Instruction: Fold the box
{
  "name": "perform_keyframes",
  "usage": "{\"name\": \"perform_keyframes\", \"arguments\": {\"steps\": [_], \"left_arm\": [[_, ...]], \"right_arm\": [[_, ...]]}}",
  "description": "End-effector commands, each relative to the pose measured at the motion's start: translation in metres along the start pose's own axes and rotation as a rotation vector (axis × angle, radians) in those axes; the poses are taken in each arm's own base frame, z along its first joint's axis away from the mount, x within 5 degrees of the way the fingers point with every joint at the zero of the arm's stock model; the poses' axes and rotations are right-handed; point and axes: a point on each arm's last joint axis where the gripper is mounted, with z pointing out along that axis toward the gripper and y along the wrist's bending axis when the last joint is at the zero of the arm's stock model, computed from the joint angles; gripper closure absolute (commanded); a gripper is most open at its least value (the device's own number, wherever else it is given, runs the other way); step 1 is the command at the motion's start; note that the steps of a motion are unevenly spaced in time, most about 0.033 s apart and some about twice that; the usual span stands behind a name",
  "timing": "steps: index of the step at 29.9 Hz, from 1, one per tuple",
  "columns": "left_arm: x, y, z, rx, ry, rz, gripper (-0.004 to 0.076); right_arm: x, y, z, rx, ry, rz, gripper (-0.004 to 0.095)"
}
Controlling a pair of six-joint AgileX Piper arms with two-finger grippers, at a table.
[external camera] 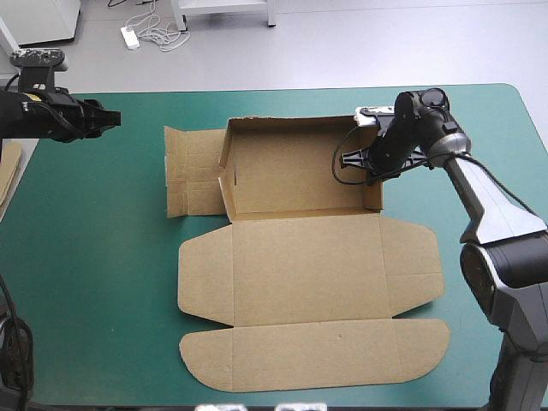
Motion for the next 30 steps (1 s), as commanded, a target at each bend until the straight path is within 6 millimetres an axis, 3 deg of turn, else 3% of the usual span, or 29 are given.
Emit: {"name": "perform_keyframes", "arguments": {"steps": [1, 5, 7, 13, 21, 25, 30], "left_arm": [[-0.01, -0.009, -0.022, 0.005, -0.113, 0.008, 0.0374], [-0.01, -0.009, -0.022, 0.006, -0.107, 0.008, 0.0374], [-0.01, -0.009, -0.022, 0.006, -0.107, 0.008, 0.0374], [-0.009, -0.009, -0.022, 0.005, -0.105, 0.009, 0.0374], [-0.01, -0.009, -0.022, 0.005, -0.107, 0.009, 0.0374], [-0.01, -0.009, -0.022, 0.003, -0.106, 0.01, 0.0374], [-0.009, -0.009, -0.022, 0.005, -0.1, 0.01, 0.0374]], "right_arm": [[-0.006, 0.005, -0.045, -0.024, -0.136, -0.025, 0.071], [-0.012, 0.006, -0.06, -0.021, -0.195, -0.03, 0.0462], [-0.015, 0.007, -0.067, -0.01, -0.225, -0.037, 0.0398], [-0.02, 0.003, -0.094, 0.071, -0.324, -0.064, 0.0385], [0.002, 0.008, -0.14, 0.092, -0.465, -0.131, 0.0385], [0.014, 0.018, -0.134, 0.116, -0.516, -0.159, 0.0385], [0.018, 0.024, -0.106, 0.098, -0.506, -0.162, 0.0381]]}}
